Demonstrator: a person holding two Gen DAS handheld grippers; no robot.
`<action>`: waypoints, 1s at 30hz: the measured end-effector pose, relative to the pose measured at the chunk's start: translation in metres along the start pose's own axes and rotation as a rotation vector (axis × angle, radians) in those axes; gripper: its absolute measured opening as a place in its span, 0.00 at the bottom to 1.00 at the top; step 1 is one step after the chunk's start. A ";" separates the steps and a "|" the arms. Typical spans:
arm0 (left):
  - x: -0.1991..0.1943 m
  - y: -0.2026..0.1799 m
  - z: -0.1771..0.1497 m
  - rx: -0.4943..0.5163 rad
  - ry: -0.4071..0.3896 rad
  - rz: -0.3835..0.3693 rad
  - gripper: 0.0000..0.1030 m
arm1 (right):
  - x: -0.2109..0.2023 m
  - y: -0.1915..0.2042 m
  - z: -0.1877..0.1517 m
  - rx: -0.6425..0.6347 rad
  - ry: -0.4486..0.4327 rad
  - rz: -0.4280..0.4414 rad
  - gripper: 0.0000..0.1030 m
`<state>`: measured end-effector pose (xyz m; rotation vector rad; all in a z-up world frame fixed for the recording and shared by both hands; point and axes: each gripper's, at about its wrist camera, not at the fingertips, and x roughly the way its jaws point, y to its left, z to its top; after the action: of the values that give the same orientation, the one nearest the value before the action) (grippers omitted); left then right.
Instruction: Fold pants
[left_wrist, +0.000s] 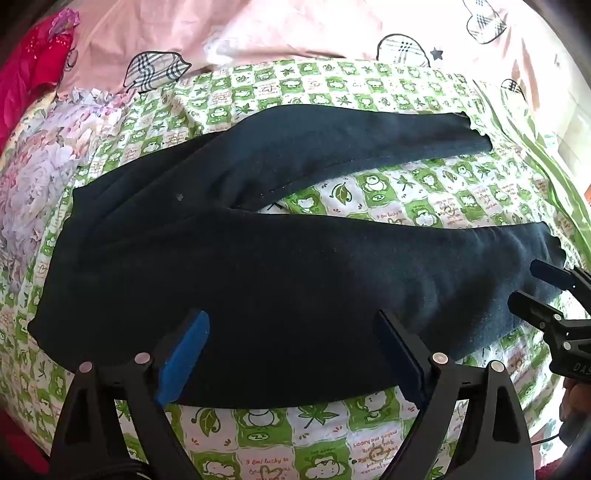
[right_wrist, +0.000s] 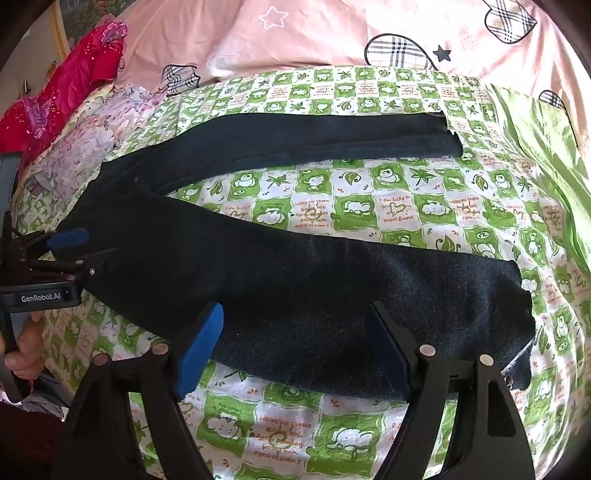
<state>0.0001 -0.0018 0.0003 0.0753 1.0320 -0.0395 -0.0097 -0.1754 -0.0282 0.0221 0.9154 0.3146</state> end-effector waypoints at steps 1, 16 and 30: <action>0.000 0.000 0.000 0.000 0.001 0.001 0.89 | 0.000 -0.001 0.000 0.002 0.001 0.003 0.77; 0.003 -0.001 0.001 -0.003 0.009 -0.006 0.89 | 0.002 -0.001 0.001 0.002 -0.010 -0.002 0.77; 0.008 -0.007 0.004 0.024 -0.042 0.025 0.89 | 0.003 -0.005 0.004 0.016 0.003 0.007 0.77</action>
<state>0.0072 -0.0092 -0.0045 0.1088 0.9888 -0.0309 -0.0032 -0.1791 -0.0291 0.0394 0.9207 0.3141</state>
